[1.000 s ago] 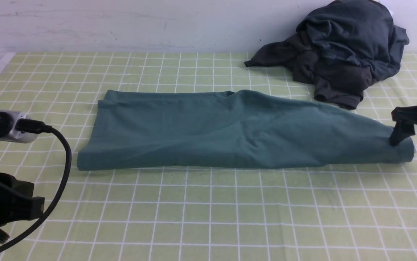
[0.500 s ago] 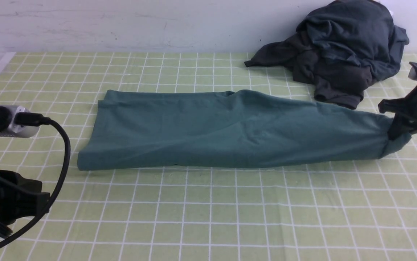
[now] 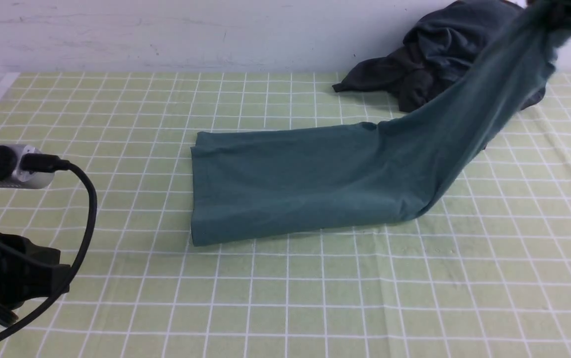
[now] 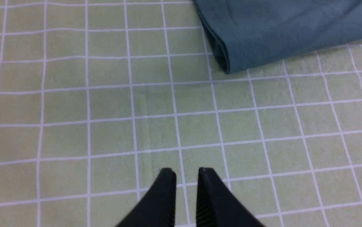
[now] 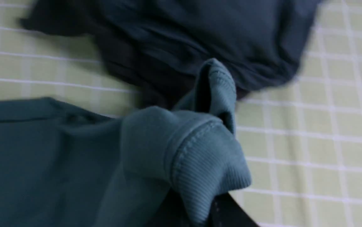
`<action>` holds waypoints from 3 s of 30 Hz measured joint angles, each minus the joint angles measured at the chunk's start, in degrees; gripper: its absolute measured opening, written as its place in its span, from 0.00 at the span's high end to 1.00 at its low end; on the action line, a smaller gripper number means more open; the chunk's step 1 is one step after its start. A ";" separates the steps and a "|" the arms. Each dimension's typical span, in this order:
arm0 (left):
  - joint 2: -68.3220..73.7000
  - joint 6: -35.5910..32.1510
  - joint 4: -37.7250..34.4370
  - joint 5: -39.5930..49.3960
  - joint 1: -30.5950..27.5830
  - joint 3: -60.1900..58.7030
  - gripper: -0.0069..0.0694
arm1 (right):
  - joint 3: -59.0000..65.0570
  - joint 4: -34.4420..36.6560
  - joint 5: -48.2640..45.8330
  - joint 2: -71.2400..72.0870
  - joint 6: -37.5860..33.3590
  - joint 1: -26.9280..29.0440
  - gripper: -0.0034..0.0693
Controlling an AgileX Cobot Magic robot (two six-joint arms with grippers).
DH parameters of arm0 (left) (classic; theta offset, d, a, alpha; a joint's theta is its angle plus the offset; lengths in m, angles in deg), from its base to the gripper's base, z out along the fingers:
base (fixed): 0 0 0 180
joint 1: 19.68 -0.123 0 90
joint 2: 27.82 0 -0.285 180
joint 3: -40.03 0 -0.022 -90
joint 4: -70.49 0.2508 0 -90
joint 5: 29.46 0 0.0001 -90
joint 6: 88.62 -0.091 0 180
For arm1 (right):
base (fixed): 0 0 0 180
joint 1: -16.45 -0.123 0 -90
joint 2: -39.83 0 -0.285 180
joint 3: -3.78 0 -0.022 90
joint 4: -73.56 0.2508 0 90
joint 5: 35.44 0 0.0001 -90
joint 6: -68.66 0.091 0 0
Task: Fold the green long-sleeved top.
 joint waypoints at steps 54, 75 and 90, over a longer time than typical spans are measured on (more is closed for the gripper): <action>-2.00 -2.99 0.13 -0.44 0.00 0.00 0.79 | -5.27 15.46 7.71 -19.98 -9.39 -28.41 0.97; -2.00 -2.99 -1.68 0.39 0.00 0.00 0.79 | 35.09 11.31 9.38 -3.34 -4.89 -7.45 0.38; -4.61 -2.99 -1.60 0.88 0.00 0.00 0.79 | 42.25 14.13 14.31 0.64 -5.71 -9.18 0.89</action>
